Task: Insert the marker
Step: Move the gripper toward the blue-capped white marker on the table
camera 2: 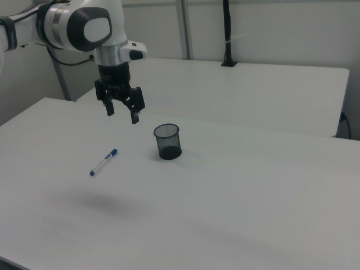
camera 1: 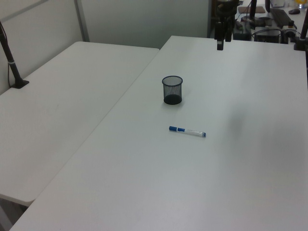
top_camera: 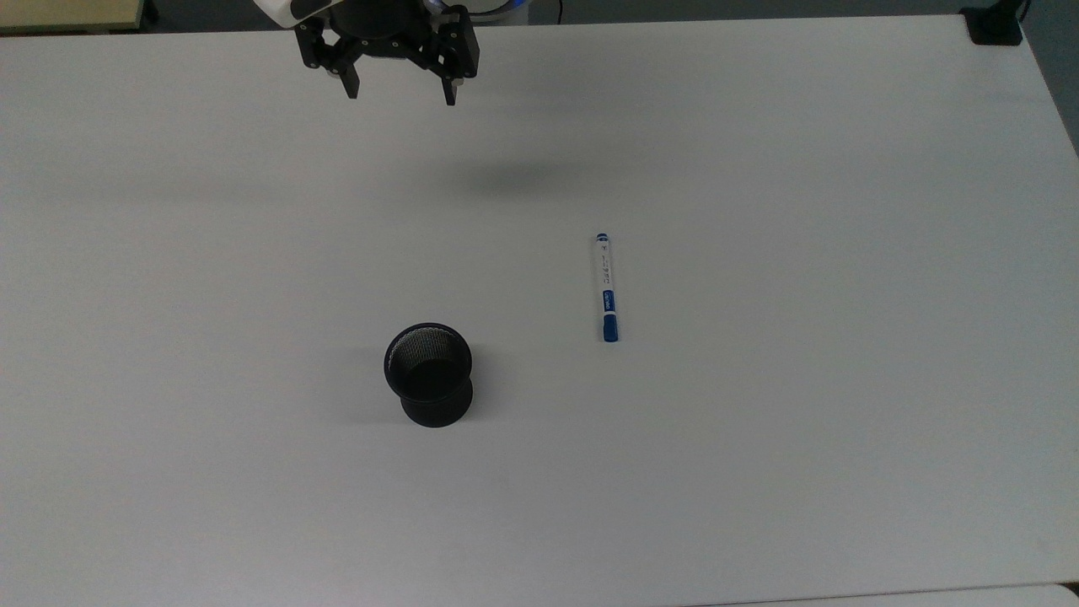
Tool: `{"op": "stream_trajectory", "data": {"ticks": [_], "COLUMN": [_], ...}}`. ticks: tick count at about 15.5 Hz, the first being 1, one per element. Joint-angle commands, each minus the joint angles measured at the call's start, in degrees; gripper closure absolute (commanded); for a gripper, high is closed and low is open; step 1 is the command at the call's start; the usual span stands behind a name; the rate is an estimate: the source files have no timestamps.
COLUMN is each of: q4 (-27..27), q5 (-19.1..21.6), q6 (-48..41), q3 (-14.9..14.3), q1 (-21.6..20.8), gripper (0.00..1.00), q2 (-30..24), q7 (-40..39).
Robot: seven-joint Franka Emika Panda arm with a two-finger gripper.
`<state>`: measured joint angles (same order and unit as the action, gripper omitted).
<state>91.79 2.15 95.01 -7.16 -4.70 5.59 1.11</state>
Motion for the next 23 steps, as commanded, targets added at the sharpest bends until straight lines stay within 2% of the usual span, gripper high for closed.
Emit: {"op": "stream_trajectory", "data": {"ticks": [1, 8, 11, 14, 15, 18, 23], "q4": [-0.8, -0.7, -0.7, -0.7, -0.5, 0.3, 0.5], "q5": [0.9, 0.9, 0.7, 0.7, 0.7, 0.1, 0.0], "q6": [-1.3, -1.2, -1.2, -0.8, 1.0, 5.4, 9.1], "q3": [-0.3, -0.3, -0.3, -0.3, -0.4, -0.4, -0.4], "q1": [-0.4, -0.9, -2.7, -3.9, -5.9, -8.0, -10.1], "gripper": [0.0, 0.0, 0.0, 0.0, 0.0, 0.0, 0.0], "q2": [-0.1, 0.4, 1.3, 3.5, 4.6, 7.4, 11.3], "q7": [0.6, 0.8, 0.8, 0.9, 1.6, 7.6, 7.7]}}
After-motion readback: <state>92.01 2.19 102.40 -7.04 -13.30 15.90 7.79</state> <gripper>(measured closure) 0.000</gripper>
